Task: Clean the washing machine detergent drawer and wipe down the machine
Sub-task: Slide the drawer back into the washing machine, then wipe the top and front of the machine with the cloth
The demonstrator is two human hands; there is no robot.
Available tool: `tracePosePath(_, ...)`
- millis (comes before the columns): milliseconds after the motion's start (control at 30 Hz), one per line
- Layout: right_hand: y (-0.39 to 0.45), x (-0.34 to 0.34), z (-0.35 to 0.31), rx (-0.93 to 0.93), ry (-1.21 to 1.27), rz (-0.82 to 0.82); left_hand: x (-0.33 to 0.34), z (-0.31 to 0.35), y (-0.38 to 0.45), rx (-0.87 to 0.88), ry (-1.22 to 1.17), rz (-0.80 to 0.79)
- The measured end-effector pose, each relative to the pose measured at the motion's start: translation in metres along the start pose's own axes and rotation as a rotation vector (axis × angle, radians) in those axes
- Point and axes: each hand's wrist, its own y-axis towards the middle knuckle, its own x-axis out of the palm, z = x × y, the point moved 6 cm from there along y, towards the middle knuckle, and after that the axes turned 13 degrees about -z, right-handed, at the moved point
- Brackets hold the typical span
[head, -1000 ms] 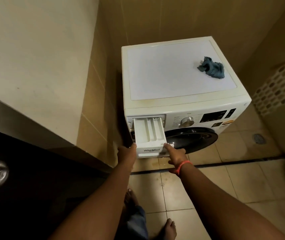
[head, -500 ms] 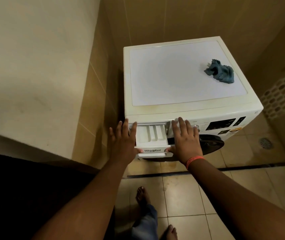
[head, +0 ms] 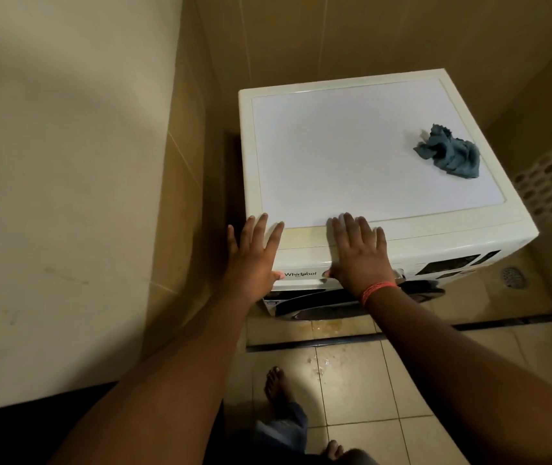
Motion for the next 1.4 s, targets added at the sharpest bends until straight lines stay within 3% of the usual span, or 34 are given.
tracePosePath(167,-0.008,-0.012,-0.002,0.02,0.073,-0.043,-0.027,0.016,0.01,0.125,0.014,-0.027)
tracePosePath(400,-0.02,-0.028,0.046,0.084,0.155,0.0,-0.055,0.056,0.042,0.12,-0.081,-0.071)
tracePosePath(700,0.002,-0.065,0.198,0.213,0.307,0.096,-0.077,0.129,0.108,0.067,-0.138,-0.05)
tracePosePath(933,0.069,-0.083,0.314,0.323,0.737,0.198,-0.091,0.192,0.155,-0.116,-0.465,0.03)
tracePosePath(1167,0.131,-0.082,0.337,0.21,0.907,-0.027,-0.083,0.248,0.156,-0.231,-0.618,0.035)
tracePosePath(1267,0.144,-0.083,0.333,0.147,1.015,-0.05,-0.079,0.251,0.148,-0.262,-0.686,0.047)
tracePosePath(1400,0.137,-0.097,0.317,-0.028,1.265,-0.009,-0.09,0.246,0.139,-0.355,-0.983,0.083)
